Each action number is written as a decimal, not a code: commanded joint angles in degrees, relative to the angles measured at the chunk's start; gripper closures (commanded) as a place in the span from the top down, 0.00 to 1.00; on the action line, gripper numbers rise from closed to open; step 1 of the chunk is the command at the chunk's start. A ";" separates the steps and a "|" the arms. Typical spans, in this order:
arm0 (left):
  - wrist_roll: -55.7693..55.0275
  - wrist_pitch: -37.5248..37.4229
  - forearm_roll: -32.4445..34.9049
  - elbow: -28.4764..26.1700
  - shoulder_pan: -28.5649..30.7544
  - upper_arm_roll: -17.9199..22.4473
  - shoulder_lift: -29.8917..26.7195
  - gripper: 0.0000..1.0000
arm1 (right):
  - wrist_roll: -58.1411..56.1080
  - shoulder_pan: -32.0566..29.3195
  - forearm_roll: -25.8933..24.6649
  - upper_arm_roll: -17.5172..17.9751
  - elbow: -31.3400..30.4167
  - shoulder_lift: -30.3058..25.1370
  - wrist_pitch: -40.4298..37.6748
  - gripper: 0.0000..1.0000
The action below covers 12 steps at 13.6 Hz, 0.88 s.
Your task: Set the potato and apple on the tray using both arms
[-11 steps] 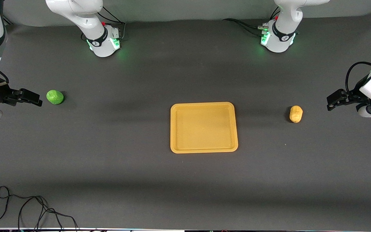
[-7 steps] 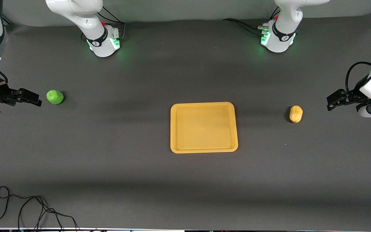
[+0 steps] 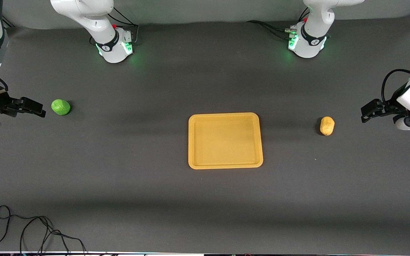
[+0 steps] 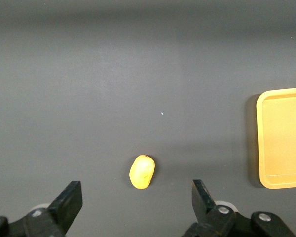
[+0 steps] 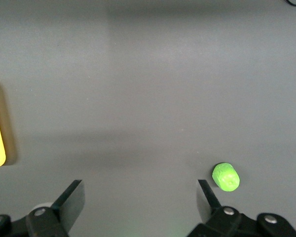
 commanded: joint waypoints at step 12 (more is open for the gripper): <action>19.16 27.72 0.43 -26.01 3.88 -0.07 13.18 0.93 | -19.91 0.42 -0.54 -16.81 -19.94 -10.27 11.50 1.00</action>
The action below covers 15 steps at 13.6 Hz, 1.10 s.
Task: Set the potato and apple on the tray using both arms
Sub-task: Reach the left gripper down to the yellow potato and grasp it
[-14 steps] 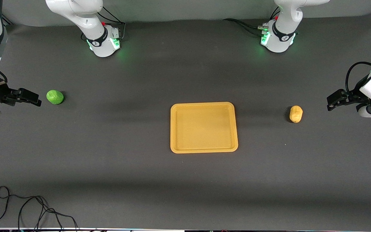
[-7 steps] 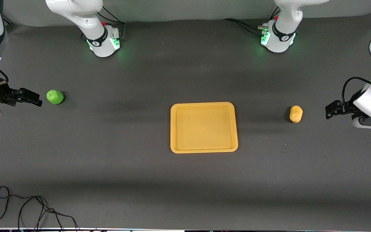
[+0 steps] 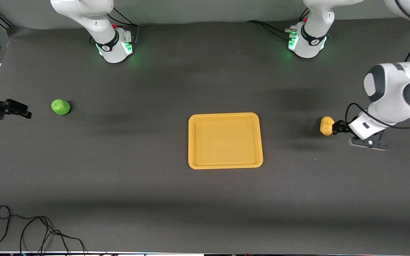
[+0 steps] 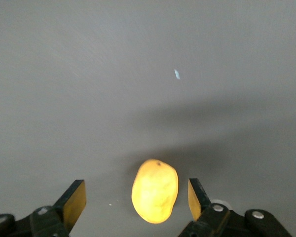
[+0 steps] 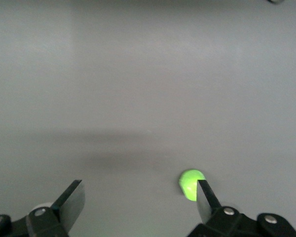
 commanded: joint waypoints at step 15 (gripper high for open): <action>-7.32 -18.04 -11.31 17.30 -4.91 -3.23 6.95 0.17 | -6.11 0.50 -12.06 -18.28 -38.92 -18.47 22.46 1.00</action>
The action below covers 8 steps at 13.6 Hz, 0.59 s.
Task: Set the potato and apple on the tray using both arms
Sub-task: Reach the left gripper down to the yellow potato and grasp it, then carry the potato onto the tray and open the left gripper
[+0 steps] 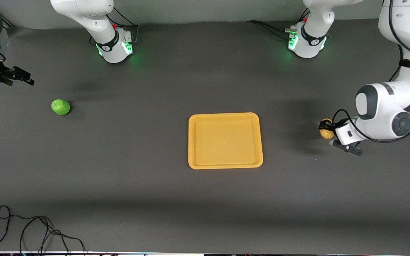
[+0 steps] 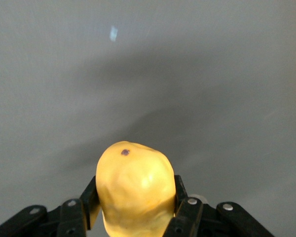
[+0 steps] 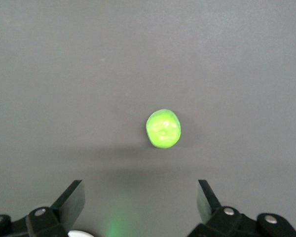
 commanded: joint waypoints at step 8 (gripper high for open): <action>-41.83 5.34 -4.49 17.52 -24.89 -2.57 12.49 0.25 | -2.06 1.33 -1.20 -7.61 -12.48 14.56 28.27 1.00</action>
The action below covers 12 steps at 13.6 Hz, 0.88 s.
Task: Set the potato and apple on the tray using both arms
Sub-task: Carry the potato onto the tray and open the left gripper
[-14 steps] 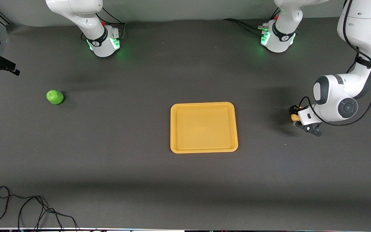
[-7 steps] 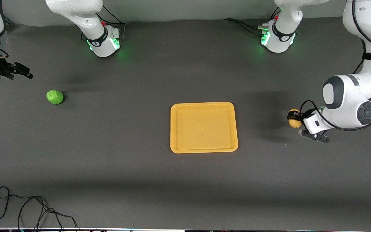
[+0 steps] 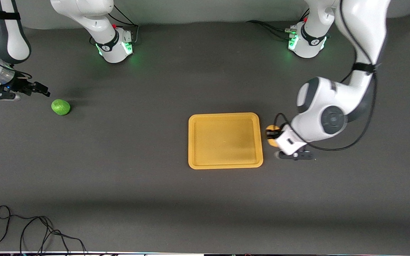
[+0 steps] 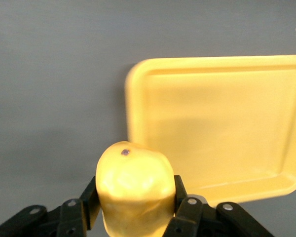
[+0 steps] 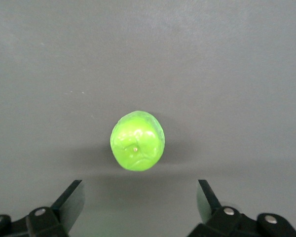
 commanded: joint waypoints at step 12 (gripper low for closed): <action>-8.68 7.82 5.09 1.54 -7.59 1.70 10.44 0.99 | -0.82 4.28 5.45 -0.15 -2.01 19.18 20.40 1.00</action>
